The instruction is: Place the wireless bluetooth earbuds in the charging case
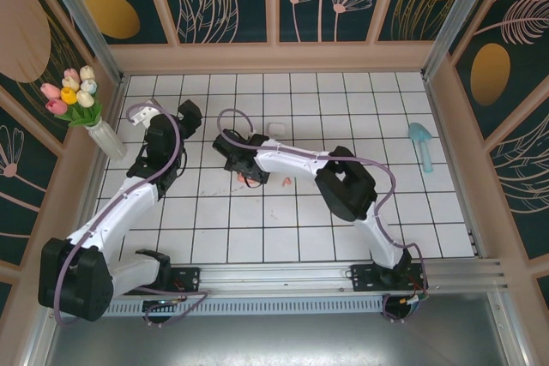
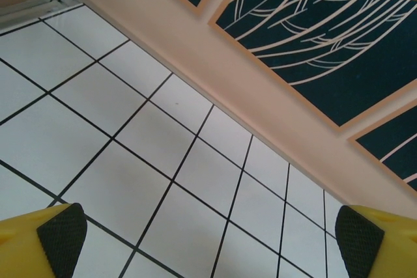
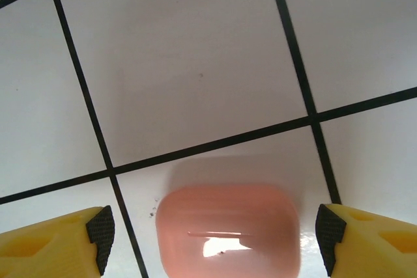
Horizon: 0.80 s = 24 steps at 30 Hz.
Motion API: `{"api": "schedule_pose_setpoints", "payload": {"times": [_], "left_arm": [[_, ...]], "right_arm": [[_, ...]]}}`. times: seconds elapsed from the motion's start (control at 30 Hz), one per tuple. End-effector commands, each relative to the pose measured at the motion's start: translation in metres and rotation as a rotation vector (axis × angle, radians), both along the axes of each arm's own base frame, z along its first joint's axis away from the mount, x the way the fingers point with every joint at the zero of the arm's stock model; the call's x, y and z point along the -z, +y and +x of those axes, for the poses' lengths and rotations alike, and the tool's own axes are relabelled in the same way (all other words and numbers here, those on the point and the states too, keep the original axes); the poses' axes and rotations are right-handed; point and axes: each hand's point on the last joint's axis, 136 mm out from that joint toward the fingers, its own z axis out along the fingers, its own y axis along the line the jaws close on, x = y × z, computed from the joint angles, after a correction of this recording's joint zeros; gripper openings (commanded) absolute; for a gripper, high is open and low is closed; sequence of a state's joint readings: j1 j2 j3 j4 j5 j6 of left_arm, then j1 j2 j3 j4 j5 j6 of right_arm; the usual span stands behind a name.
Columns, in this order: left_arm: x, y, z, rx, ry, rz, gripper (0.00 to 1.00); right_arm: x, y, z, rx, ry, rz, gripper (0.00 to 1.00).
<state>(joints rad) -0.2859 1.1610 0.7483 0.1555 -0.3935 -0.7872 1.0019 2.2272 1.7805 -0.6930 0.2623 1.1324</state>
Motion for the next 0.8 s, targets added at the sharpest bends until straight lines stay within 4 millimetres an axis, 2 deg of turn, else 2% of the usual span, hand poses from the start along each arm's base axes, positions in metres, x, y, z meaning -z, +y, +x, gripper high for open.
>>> {"api": "schedule_pose_setpoints", "payload": {"times": [0.0, 0.33, 0.6, 0.77], "left_arm": [[0.008, 0.005, -0.003, -0.024, 0.018, -0.01, 0.99], [0.019, 0.001, -0.002, -0.002, 0.04, -0.017, 0.99], [0.021, -0.004, 0.001, 0.029, 0.045, -0.023, 0.99], [0.023, -0.009, 0.002, 0.054, 0.051, -0.024, 0.99]], "right_arm": [[0.006, 0.003, -0.003, -0.008, 0.016, -0.033, 0.82], [0.025, 0.003, -0.009, -0.03, 0.055, -0.07, 0.8], [0.033, 0.011, -0.019, -0.152, 0.068, -0.096, 0.8], [0.037, 0.005, -0.022, -0.191, 0.077, -0.138, 0.79]]}}
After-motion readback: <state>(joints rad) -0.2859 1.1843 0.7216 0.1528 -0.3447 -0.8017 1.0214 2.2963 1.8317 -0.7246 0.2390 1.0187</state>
